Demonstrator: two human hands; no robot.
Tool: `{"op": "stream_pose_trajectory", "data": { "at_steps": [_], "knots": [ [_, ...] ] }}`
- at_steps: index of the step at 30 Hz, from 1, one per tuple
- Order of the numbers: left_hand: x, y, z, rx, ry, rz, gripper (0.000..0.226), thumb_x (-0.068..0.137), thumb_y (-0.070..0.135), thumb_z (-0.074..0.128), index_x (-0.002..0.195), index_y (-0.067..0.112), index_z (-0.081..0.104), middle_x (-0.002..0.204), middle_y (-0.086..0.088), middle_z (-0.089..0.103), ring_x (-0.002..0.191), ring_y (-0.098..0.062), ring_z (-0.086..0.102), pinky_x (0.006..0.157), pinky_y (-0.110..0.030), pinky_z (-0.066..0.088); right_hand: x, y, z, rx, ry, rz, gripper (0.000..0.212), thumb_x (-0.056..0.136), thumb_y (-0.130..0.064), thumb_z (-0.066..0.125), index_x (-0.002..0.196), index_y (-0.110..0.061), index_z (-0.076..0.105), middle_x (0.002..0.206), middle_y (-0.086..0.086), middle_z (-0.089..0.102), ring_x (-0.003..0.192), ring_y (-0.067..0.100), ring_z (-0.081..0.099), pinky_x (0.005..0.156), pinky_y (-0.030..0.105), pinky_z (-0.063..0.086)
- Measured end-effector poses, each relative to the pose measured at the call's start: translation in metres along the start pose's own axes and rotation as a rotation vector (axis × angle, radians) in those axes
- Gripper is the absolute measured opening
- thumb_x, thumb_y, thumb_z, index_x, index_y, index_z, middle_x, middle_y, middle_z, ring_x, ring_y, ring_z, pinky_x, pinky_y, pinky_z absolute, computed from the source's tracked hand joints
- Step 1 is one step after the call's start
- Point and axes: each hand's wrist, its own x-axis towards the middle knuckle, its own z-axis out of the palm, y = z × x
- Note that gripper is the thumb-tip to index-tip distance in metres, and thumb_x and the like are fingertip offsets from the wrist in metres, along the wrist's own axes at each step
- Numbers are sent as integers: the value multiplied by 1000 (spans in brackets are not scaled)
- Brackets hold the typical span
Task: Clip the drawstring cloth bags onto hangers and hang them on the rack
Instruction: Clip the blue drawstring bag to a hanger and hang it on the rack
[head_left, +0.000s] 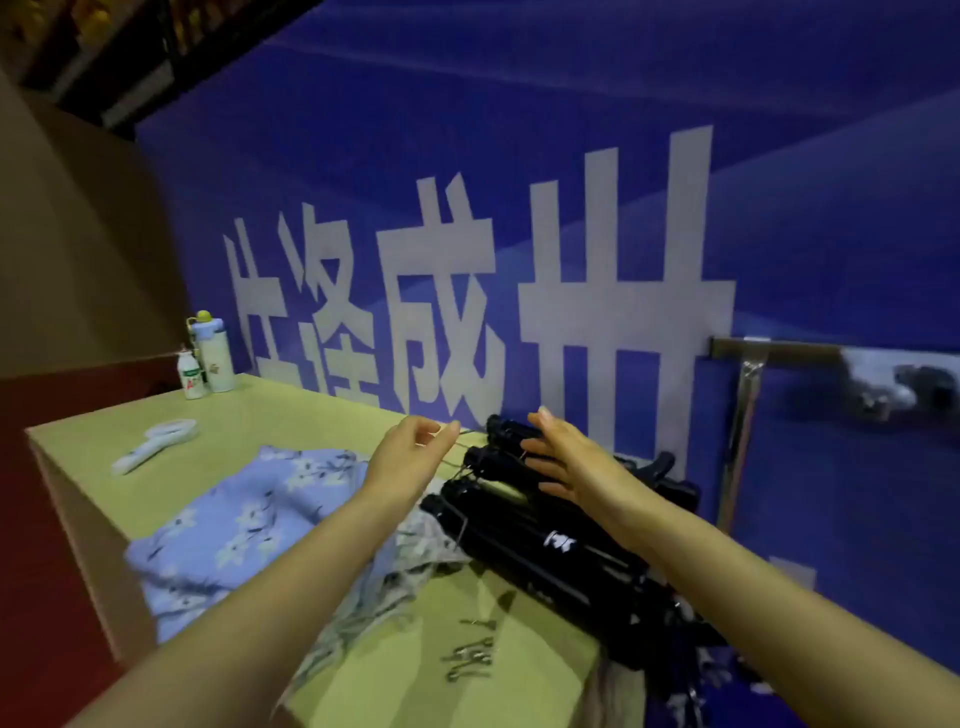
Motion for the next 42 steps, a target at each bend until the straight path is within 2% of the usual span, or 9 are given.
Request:
{"op": "stream_pose_trajectory", "data": {
  "at_steps": [4, 8, 12, 15, 18, 22, 29, 35, 42],
  "knots": [
    [-21, -49, -30, 233, 48, 80, 35, 90, 41, 56, 107, 10, 54, 106, -4, 52, 99, -25, 53, 84, -36, 44, 0, 21, 45, -2, 42, -11, 60, 94, -56, 33, 145, -23, 33, 145, 4, 44, 130, 20, 46, 110, 39, 36],
    [-28, -101, -63, 398, 62, 117, 30, 86, 42, 61, 73, 24, 41, 85, -3, 49, 85, -26, 53, 70, -34, 41, 14, 37, 109, 71, 71, 48, 55, 97, -49, 33, 142, -17, 37, 141, 9, 47, 128, 25, 48, 104, 37, 39],
    [-30, -131, -74, 446, -58, 64, 48, 80, 57, 59, 64, 24, 29, 68, 3, 32, 68, -19, 37, 60, -29, 28, 37, 46, 152, 53, 83, 90, 32, 98, -43, 37, 105, -17, 54, 104, 11, 58, 93, 25, 59, 71, 25, 42],
    [-27, -143, -76, 398, -157, 23, 45, 77, 61, 58, 69, 24, 34, 77, 2, 31, 75, -18, 38, 65, -27, 30, 55, 51, 171, -102, 110, 112, 32, 100, -41, 35, 98, -15, 53, 80, 5, 49, 65, 15, 48, 52, 21, 35],
    [-32, -142, -71, 525, -201, 63, 42, 72, 64, 58, 85, 26, 45, 90, 3, 35, 94, -21, 46, 75, -28, 39, 67, 58, 177, -151, 151, 154, 32, 100, -33, 39, 78, -11, 48, 65, 5, 42, 54, 16, 39, 52, 25, 31],
    [-32, -135, -63, 537, -35, 205, 41, 91, 39, 52, 61, 23, 29, 71, 5, 30, 74, -20, 40, 65, -31, 31, 69, 63, 178, -88, 138, 173, 32, 95, -13, 44, 64, -18, 39, 61, 5, 36, 50, 16, 28, 49, 24, 23],
    [-19, -102, -88, -99, 151, 44, 37, 99, 20, 42, 63, 15, 35, 62, -4, 33, 57, -16, 31, 53, -28, 24, 62, 62, 176, 27, 165, 135, 12, 96, -18, 50, 85, -13, 53, 71, 4, 48, 53, 11, 34, 49, 20, 28],
    [-23, -76, -131, -260, 219, 102, 37, 100, 29, 40, 69, 8, 38, 70, -14, 33, 68, -21, 31, 62, -34, 27, 46, 37, 185, 142, 150, -23, 29, 96, -32, 51, 109, -10, 63, 94, 2, 67, 78, 12, 57, 69, 23, 44],
    [-48, -45, -161, -292, 338, 220, 35, 98, 27, 45, 69, 7, 48, 67, -14, 46, 67, -19, 43, 64, -30, 38, 18, 9, 212, -109, 82, -235, 42, 93, -36, 55, 131, -19, 48, 127, 5, 56, 118, 20, 54, 93, 32, 47]
  ]
}}
